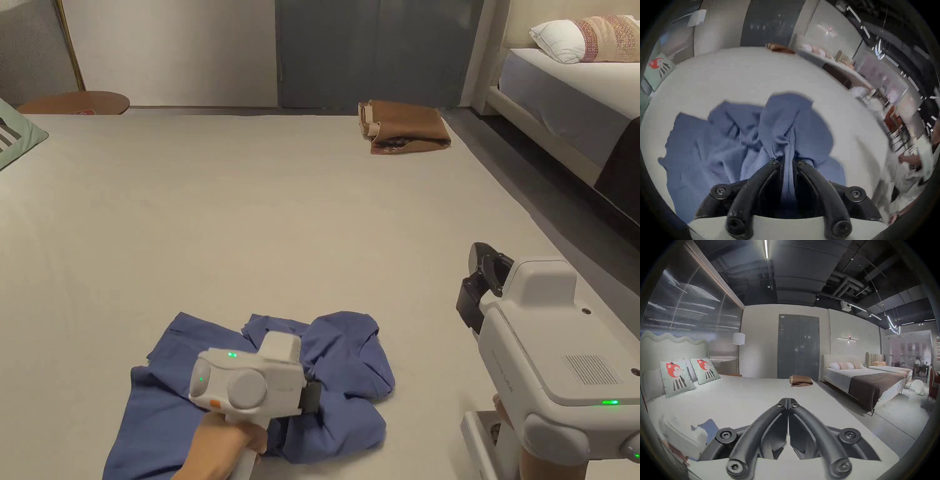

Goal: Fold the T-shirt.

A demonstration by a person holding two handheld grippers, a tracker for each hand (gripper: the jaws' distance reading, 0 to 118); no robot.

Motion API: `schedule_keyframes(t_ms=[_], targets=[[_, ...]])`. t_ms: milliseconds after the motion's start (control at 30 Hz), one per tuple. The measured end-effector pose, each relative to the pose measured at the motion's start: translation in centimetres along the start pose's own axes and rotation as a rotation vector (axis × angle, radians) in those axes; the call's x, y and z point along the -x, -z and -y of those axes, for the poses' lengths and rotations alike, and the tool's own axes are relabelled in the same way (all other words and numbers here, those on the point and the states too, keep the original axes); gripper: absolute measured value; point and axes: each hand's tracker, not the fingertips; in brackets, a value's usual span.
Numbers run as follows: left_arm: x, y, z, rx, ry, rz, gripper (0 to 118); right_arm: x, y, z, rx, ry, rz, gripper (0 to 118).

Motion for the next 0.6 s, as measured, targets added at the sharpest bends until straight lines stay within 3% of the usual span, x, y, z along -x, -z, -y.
schedule_keyframes(t_ms=[167,233,300,367,600], targets=[[1.0,-0.5,0.7,-0.052,-0.088,0.022,8,1.1,-0.4,-0.1,0.021,-0.006,-0.017,0],[1.1,-1.6,0.4,-0.077,-0.089,0.005,35,1.4,-0.4,-0.2,0.023,-0.008,-0.022,0],[1.4,-3.3,0.0,-0.133,-0.081,0.006,80,1.9,-0.4,-0.5,0.022,-0.006,-0.029,0],[1.9,-5.2,-0.6,-0.196,-0.077,-0.016,107,2.2,0.1,-0.8,0.016,-0.008,-0.038,0],[3.9,-15.8,-2.4,-0.612,-0.012,-0.204,108,4.2,0.5,-2.8,-0.029,-0.009,-0.050,0]])
